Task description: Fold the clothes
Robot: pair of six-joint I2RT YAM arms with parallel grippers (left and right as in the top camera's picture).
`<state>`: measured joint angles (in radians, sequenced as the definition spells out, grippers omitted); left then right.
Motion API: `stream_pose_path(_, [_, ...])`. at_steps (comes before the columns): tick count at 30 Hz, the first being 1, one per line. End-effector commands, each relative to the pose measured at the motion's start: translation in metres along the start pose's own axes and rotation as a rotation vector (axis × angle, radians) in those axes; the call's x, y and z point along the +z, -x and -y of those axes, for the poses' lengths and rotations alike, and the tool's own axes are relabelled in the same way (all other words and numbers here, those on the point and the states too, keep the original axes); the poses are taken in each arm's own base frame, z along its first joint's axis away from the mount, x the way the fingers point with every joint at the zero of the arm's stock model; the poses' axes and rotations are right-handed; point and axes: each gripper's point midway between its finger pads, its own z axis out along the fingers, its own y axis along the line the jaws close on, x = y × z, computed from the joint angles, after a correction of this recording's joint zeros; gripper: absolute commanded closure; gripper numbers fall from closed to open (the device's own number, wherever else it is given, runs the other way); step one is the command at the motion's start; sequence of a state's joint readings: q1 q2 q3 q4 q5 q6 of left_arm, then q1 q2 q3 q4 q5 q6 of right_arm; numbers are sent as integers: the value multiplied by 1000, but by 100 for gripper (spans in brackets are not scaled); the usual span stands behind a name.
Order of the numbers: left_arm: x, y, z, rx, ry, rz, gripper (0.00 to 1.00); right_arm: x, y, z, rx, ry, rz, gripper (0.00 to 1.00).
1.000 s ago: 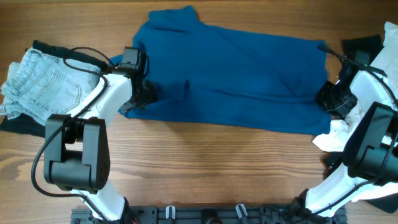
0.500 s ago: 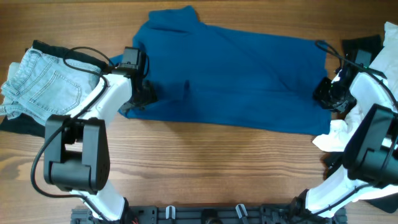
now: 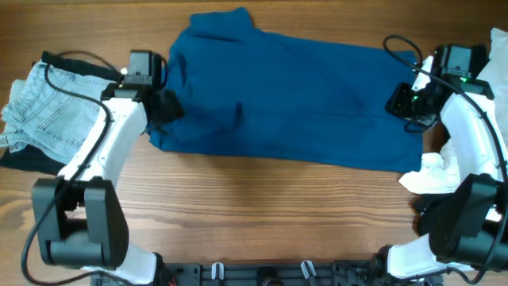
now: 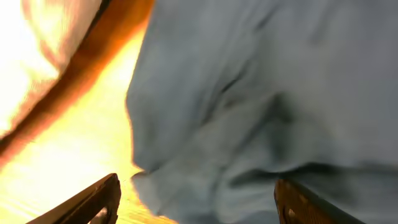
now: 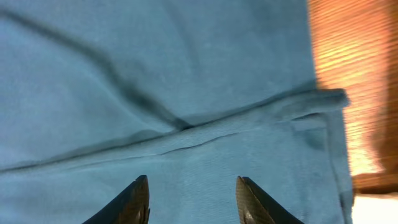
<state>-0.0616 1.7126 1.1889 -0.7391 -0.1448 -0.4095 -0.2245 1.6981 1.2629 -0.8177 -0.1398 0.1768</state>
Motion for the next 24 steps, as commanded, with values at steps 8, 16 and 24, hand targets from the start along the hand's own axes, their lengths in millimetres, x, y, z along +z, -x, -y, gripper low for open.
stream_pose_path(8, [54, -53, -27, -37, 51, -112, 25, 5, -12, -1, -15, 9, -47, 55])
stream_pose_path(16, [55, -51, -37, -35, 102, -90, 88, 5, -14, 1, -14, -2, -55, 53])
stream_pose_path(24, [40, -98, -74, -80, 283, -266, 96, 4, -15, 10, -15, -53, -56, 53])
